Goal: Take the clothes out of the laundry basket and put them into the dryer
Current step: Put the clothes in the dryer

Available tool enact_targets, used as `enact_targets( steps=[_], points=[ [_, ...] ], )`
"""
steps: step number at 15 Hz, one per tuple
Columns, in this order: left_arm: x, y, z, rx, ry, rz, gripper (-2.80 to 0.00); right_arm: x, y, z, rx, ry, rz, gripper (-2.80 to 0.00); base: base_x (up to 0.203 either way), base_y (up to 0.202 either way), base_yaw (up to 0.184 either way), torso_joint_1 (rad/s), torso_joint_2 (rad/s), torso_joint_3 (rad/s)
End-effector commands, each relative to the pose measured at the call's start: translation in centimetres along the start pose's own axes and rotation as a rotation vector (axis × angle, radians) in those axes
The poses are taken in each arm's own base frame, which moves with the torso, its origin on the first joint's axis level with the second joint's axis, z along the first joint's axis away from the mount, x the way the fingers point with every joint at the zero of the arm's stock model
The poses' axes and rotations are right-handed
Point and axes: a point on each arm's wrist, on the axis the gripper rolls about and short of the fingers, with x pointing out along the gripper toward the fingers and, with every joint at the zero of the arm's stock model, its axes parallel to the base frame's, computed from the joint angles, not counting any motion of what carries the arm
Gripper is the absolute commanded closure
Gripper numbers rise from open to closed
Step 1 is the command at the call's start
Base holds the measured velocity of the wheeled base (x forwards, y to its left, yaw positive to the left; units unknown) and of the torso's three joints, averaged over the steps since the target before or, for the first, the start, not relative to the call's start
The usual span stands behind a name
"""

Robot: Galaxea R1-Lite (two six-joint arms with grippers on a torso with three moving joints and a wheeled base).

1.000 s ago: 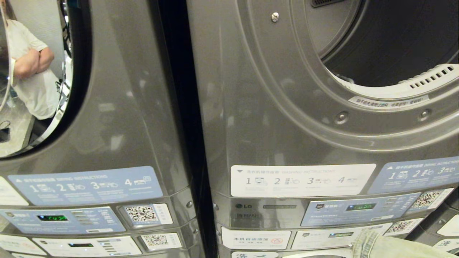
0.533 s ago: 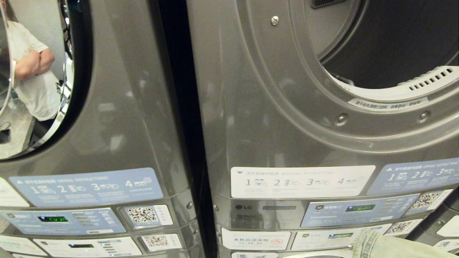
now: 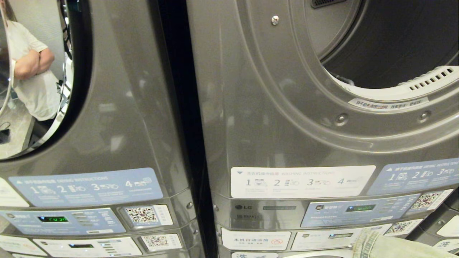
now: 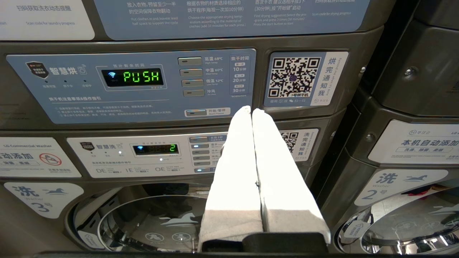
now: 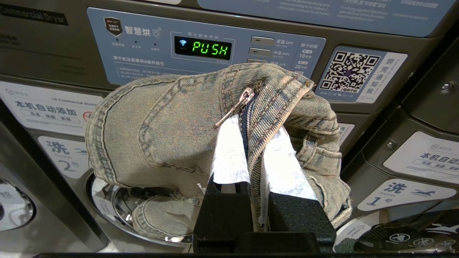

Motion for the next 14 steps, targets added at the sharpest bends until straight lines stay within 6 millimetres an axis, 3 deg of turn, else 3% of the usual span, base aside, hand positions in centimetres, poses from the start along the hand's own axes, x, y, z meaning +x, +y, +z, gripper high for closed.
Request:
enact_targets(
  steps=[1,12,14],
  points=[
    [0.0,0.0,0.0,0.0,0.001,0.0,0.0,0.0,0.0,0.0,0.0,0.002,-0.003,0.0,0.0,0.0,0.0,0.0,0.0,0.0],
    [0.0,0.0,0.0,-0.003,0.0,0.0,0.0,0.0,0.0,0.0,-0.035,0.001,-0.001,0.0,0.025,0.0,0.0,0.002,0.0,0.0],
    [0.0,0.0,0.0,-0.007,0.0,0.0,0.0,-0.7,-0.2,2.2,-0.138,-0.079,-0.009,0.0,0.0,0.0,0.0,0.0,0.0,0.0]
  ],
)
